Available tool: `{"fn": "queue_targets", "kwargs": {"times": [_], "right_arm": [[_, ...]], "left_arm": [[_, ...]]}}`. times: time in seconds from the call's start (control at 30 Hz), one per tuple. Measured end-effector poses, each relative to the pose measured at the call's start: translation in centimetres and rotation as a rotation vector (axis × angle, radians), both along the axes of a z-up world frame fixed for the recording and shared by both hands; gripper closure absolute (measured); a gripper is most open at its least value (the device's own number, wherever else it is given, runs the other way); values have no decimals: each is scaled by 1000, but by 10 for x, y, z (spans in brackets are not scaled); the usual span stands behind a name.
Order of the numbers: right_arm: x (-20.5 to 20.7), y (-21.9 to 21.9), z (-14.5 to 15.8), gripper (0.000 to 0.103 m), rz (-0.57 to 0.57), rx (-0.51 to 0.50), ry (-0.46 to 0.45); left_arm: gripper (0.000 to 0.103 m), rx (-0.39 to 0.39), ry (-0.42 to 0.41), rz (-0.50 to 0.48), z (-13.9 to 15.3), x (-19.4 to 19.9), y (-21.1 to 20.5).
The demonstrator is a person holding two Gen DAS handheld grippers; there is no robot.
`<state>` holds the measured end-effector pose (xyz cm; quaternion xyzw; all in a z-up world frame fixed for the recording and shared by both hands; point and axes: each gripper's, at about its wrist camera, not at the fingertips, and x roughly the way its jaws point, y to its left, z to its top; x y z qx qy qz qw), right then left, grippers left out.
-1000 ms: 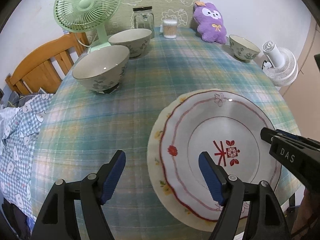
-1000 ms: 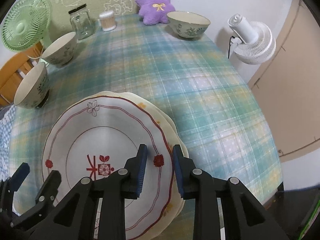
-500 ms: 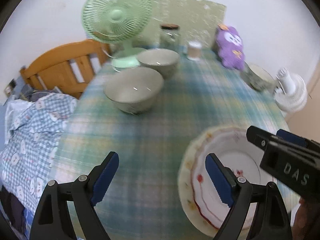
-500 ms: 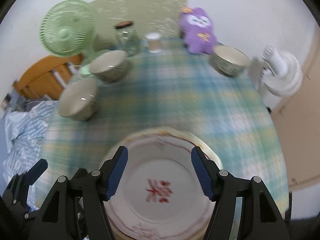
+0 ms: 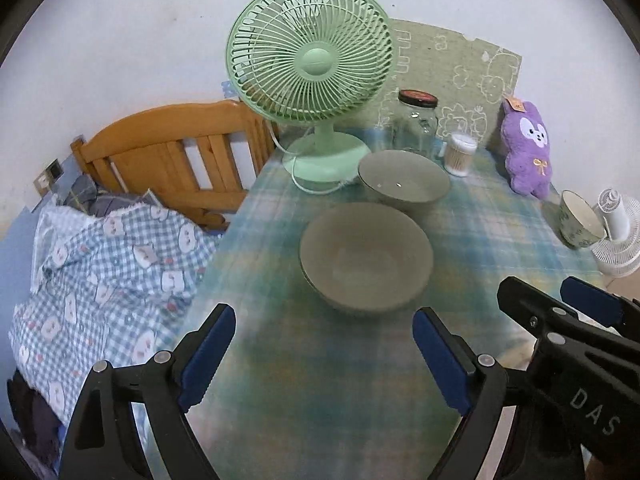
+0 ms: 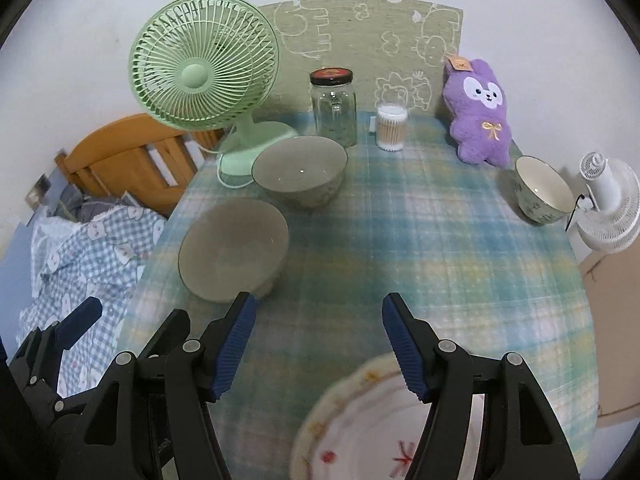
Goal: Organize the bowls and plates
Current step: 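Move both grippers to the large white bowl and grasp its rim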
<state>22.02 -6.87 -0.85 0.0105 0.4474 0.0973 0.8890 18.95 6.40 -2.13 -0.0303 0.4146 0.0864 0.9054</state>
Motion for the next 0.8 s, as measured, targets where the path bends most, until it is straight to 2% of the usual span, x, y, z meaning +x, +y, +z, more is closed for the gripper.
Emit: {"fn": "queue_targets", "kwargs": {"times": [0.17, 0.33, 0.63, 0.8], "right_arm": [[22, 25, -9, 34, -47, 9, 7], [40, 39, -18, 34, -85, 7, -24], [70, 56, -46, 34, -132, -45, 7], [82, 58, -63, 35, -133, -47, 41]], "left_arm": [[13, 22, -27, -53, -5, 21, 21], [18, -25, -17, -96, -17, 45, 36], [38, -46, 44, -161, -45, 84, 41], [50, -26, 67, -173, -59, 96, 39]]}}
